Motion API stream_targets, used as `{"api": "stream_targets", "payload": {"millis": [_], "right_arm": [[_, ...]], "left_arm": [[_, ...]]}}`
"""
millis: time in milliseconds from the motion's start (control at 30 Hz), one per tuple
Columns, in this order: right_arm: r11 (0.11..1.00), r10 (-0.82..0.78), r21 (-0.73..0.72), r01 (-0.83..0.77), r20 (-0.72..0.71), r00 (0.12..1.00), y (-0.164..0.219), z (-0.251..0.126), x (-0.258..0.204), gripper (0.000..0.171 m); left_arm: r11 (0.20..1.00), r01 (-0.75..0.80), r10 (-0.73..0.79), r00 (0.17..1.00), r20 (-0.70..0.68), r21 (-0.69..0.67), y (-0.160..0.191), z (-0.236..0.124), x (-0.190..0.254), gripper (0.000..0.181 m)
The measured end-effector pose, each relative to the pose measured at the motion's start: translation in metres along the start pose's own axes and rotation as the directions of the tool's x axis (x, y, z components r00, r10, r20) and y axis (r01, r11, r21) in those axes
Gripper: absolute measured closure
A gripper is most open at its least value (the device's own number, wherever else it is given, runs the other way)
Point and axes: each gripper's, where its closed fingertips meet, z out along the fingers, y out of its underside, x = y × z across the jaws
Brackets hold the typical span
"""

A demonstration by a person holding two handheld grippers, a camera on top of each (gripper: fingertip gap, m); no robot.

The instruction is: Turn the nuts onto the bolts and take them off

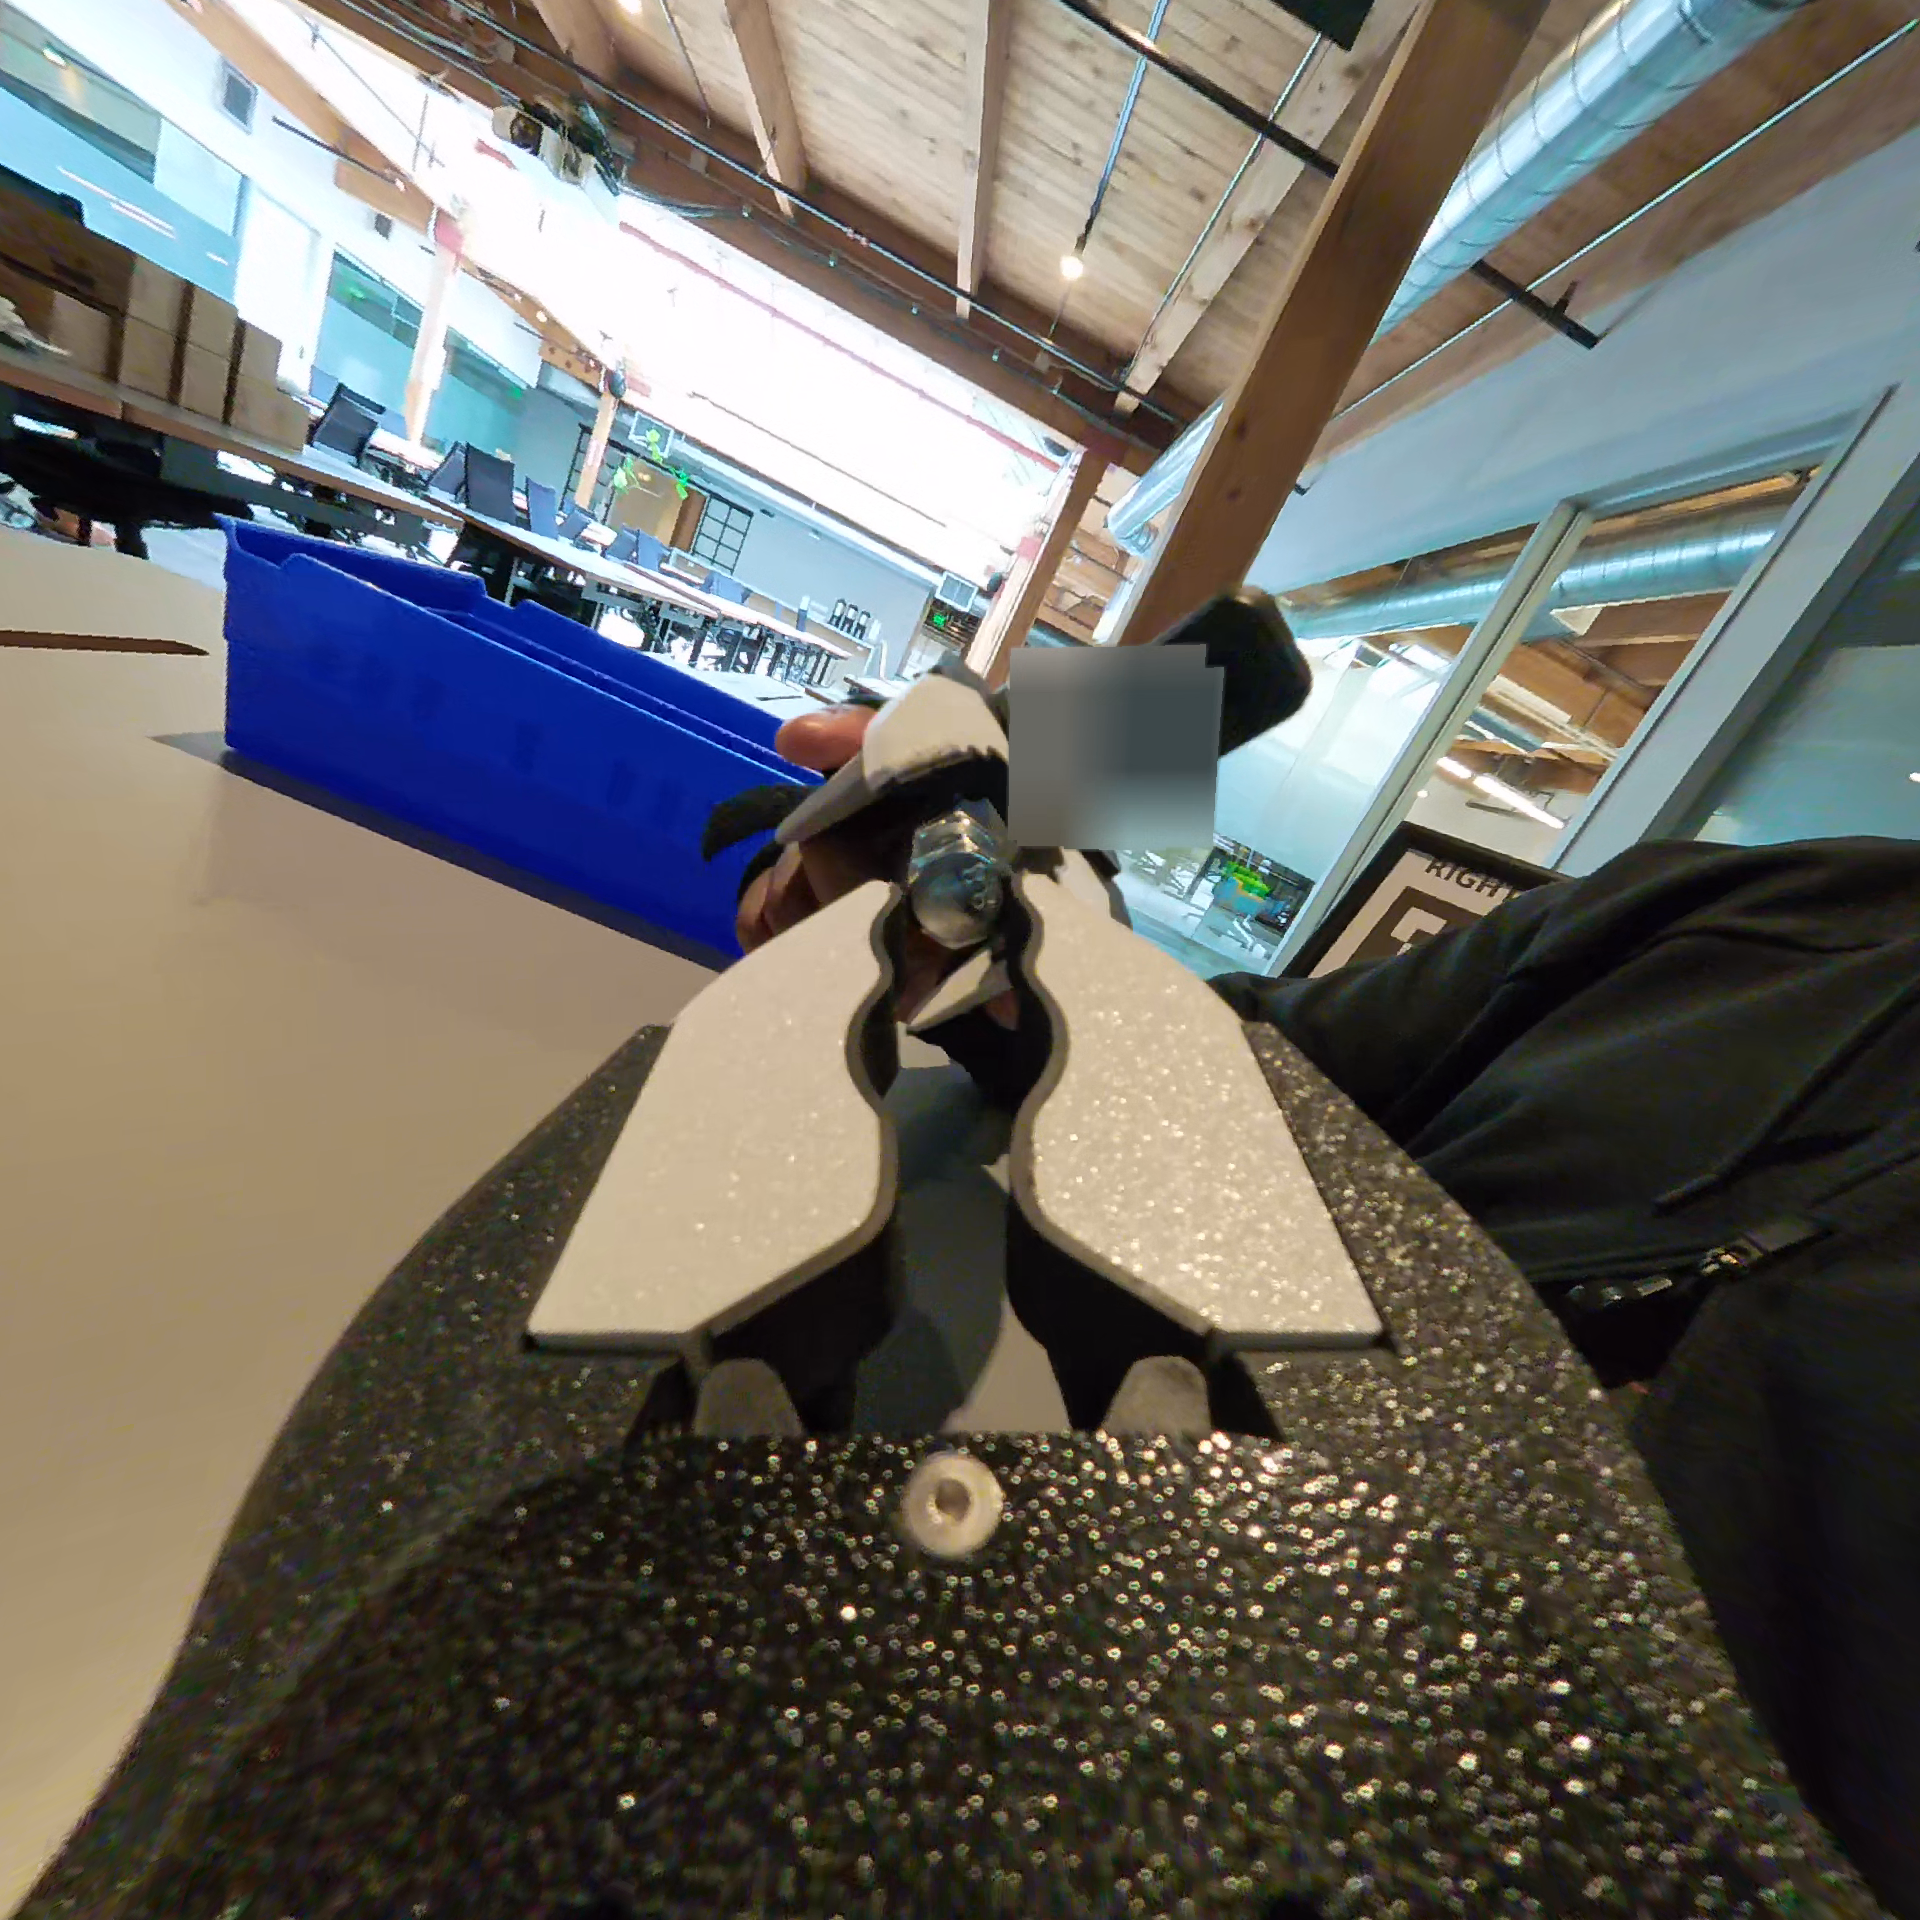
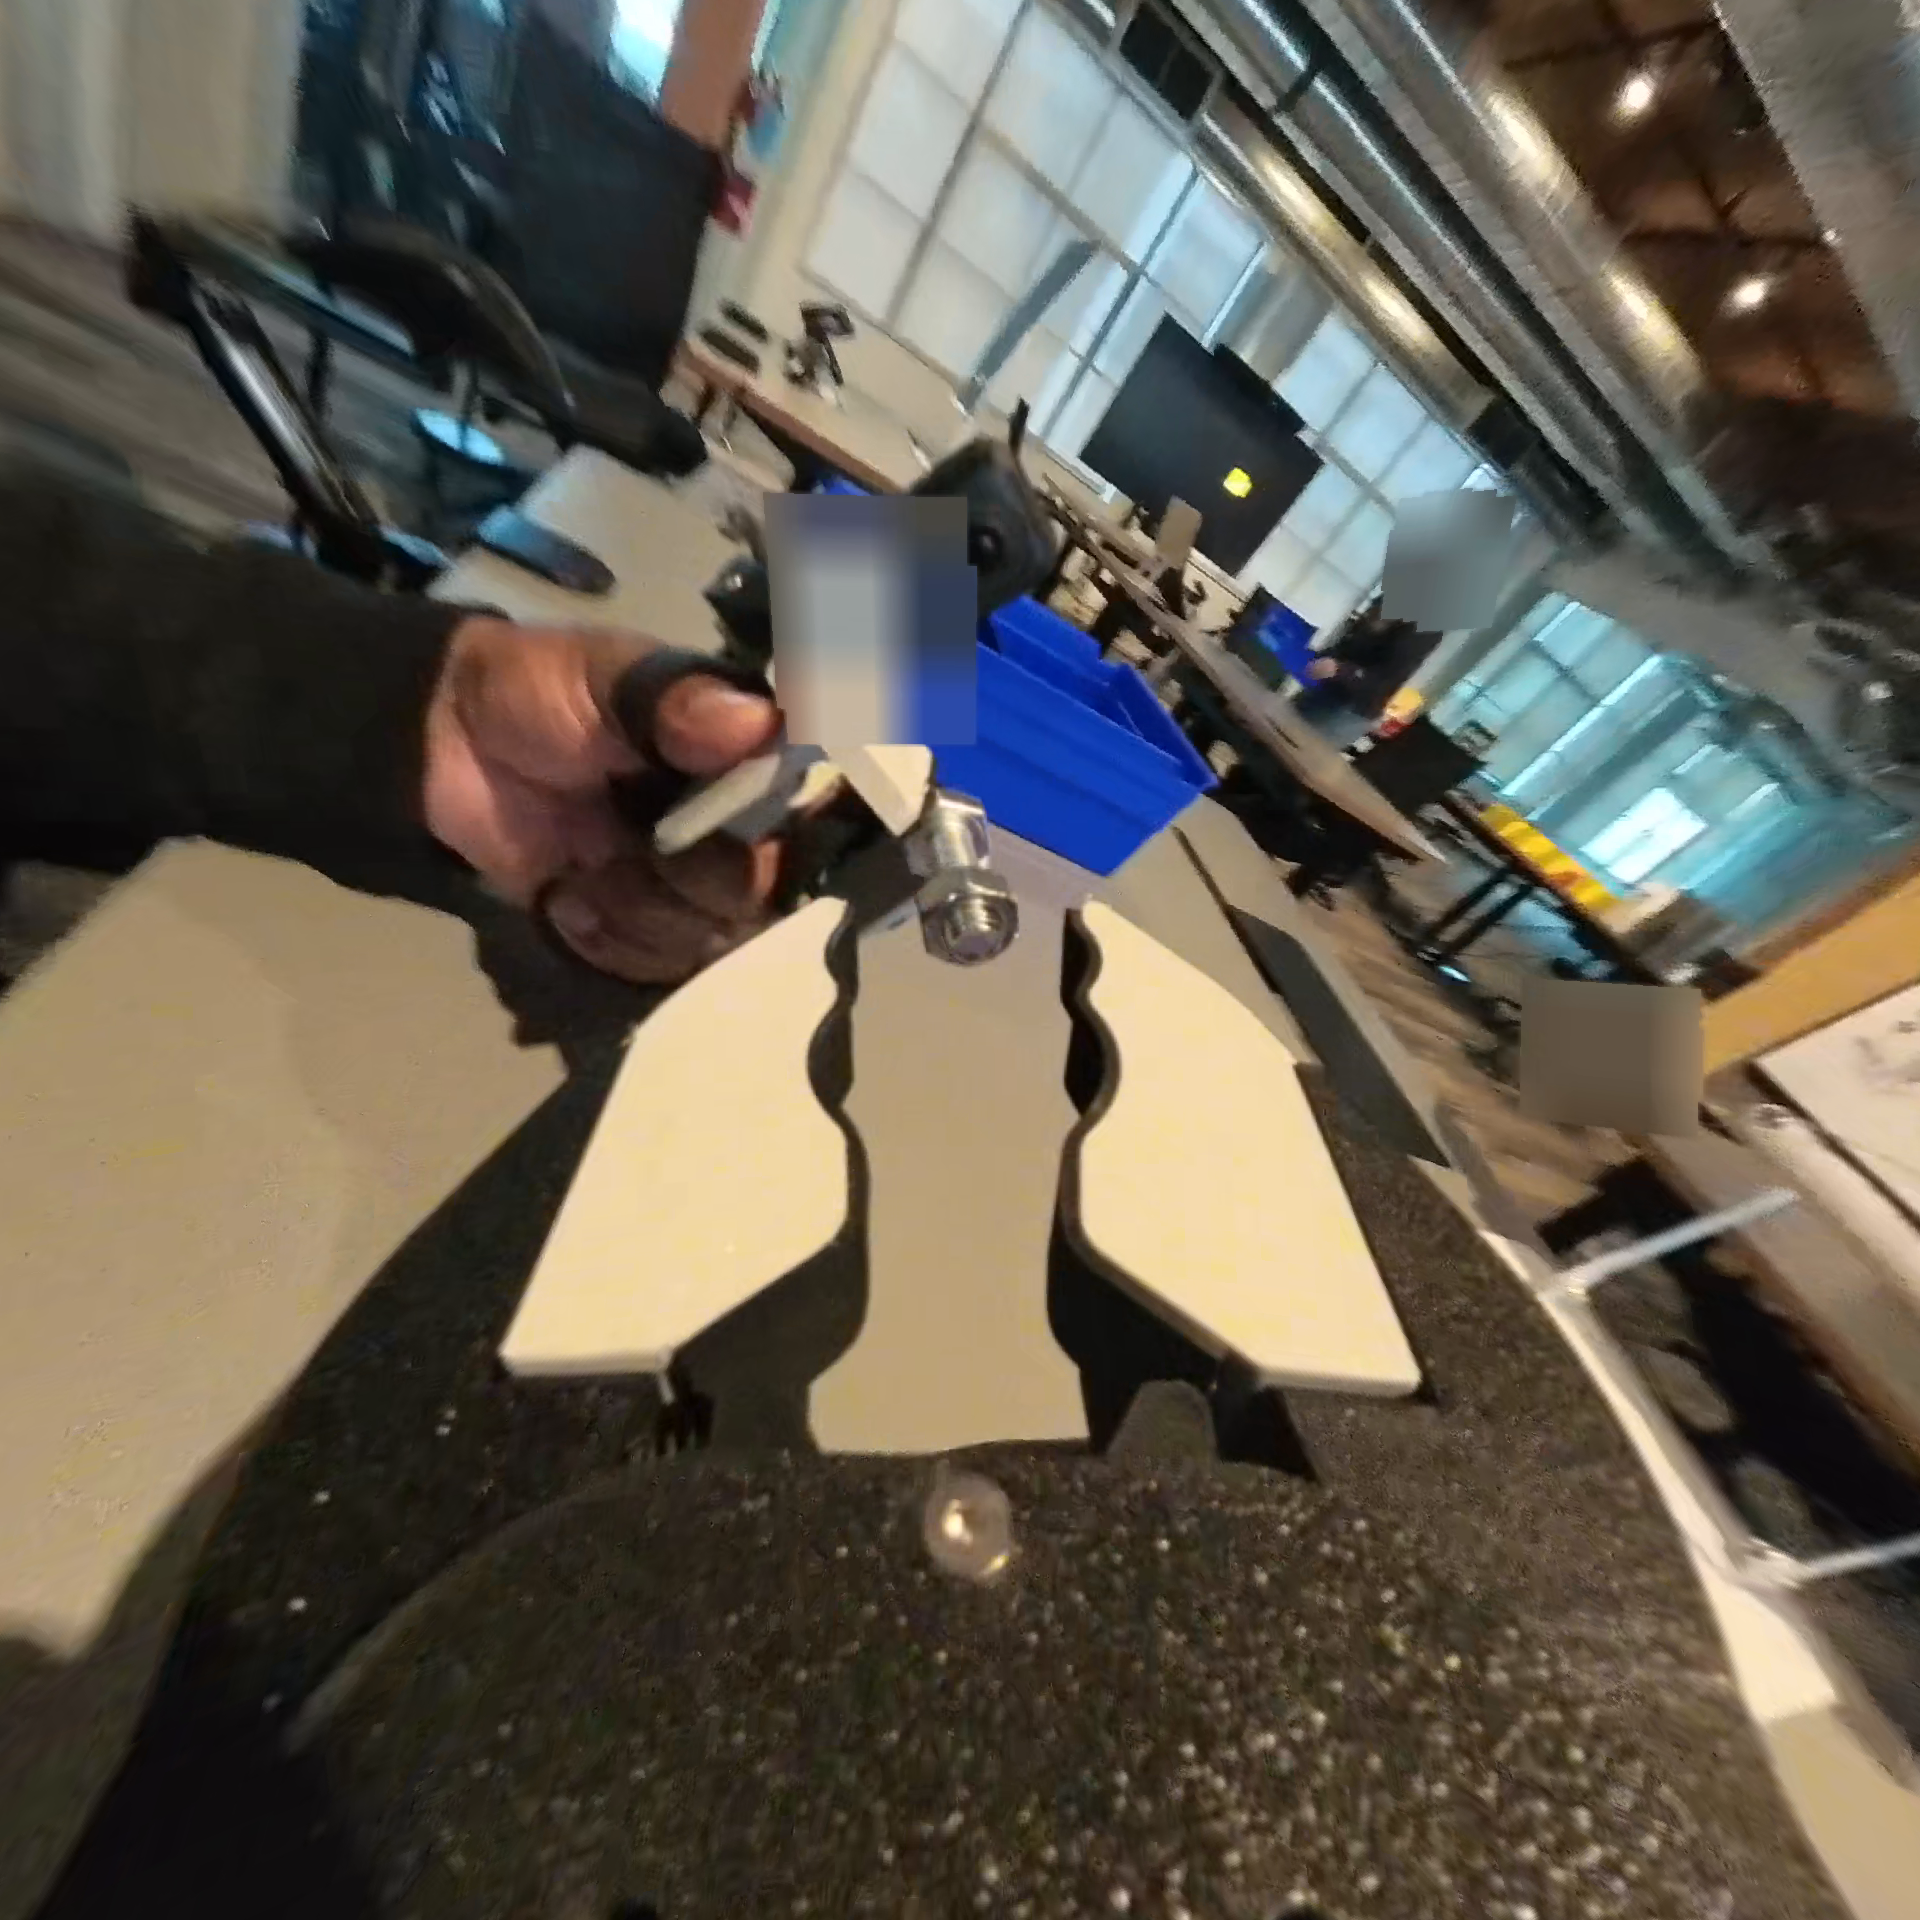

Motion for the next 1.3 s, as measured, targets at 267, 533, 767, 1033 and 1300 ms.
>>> {"api": "stream_targets", "payload": {"millis": [267,533,767,1033,1300], "right_arm": [[1.000,-0.011,-0.027,0.012,0.014,1.000,0.005,0.003,-0.004,0.153],[0.718,0.659,-0.040,-0.695,0.359,0.661,0.003,0.000,-0.006,0.153],[0.938,0.336,0.021,-0.345,0.181,0.924,0.001,0.002,-0.006,0.125],[0.998,0.068,-0.020,-0.067,0.015,0.998,0.007,0.005,0.001,0.134],[0.996,0.040,-0.082,-0.037,0.034,0.999,0.015,0.007,-0.004,0.152]], "left_arm": [[0.999,-0.003,0.004,1.000,0.000,-0.046,0.007,0.004,0.000,0.165],[0.984,-0.146,0.155,0.984,0.090,-0.103,0.008,0.006,-0.003,0.164],[0.999,-0.031,0.030,0.999,0.038,0.023,-0.005,-0.003,-0.003,0.164],[1.000,0.013,-0.013,1.000,0.014,-0.012,0.002,0.001,-0.003,0.164],[0.998,0.048,-0.047,0.999,0.024,-0.046,0.009,0.002,-0.006,0.164]]}}
